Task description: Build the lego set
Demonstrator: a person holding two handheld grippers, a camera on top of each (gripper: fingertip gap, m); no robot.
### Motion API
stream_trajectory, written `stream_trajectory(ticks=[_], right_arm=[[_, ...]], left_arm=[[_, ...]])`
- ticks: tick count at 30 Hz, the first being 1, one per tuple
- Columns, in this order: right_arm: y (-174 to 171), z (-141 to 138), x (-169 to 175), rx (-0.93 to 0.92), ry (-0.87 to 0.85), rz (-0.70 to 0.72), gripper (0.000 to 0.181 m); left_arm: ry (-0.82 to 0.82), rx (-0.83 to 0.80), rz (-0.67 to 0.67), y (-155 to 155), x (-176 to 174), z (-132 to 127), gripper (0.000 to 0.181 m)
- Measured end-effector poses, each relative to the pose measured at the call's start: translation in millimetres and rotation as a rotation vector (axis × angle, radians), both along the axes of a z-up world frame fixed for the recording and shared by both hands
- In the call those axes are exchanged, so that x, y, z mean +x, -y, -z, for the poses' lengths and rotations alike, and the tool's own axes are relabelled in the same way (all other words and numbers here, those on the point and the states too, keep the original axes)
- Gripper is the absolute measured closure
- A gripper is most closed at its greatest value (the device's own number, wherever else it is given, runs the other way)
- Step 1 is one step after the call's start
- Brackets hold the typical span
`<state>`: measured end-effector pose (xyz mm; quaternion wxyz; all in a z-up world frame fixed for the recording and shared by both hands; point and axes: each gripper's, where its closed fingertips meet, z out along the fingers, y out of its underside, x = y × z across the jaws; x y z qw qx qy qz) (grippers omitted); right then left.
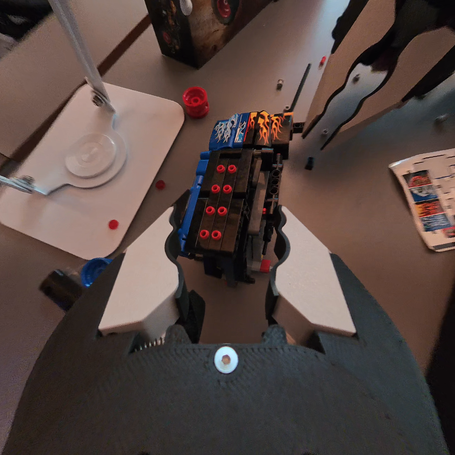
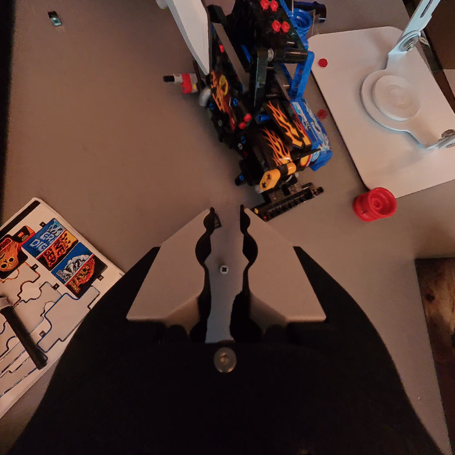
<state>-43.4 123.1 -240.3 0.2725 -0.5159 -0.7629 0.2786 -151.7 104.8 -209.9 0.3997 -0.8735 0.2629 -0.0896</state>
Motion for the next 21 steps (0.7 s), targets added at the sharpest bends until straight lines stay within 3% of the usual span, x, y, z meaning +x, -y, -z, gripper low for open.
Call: stream_trajectory(ticks=[4, 7, 9, 14, 16, 18, 21], right_arm=[[4, 5, 0, 0.008, 0.021, -0.017, 0.158], [6, 15, 3, 0.032, 0.075, -0.028, 0.158], [7, 16, 3, 0.037, 0.077, -0.032, 0.156], [7, 20, 8, 0.038, 0.109, -0.038, 0.161], [9, 25, 8, 0.033, 0.134, -0.042, 0.162], [10, 28, 8, 0.036, 0.145, -0.044, 0.176], [11, 29, 7, 0.019, 0.143, -0.04, 0.177]], left_arm=[[0.152, -0.1, 0.005, 5, 3, -3, 0.107], [0.335, -0.183, -0.002, 8, 5, -12, 0.13], [0.414, -0.218, -0.007, 8, 5, -12, 0.129], [0.394, -0.181, -0.012, 9, 3, -15, 0.118], [0.38, -0.178, 0.0, 11, 6, -14, 0.128], [0.385, -0.181, -0.016, 9, 6, -14, 0.128], [0.444, -0.198, -0.052, 4, 1, -15, 0.128]])
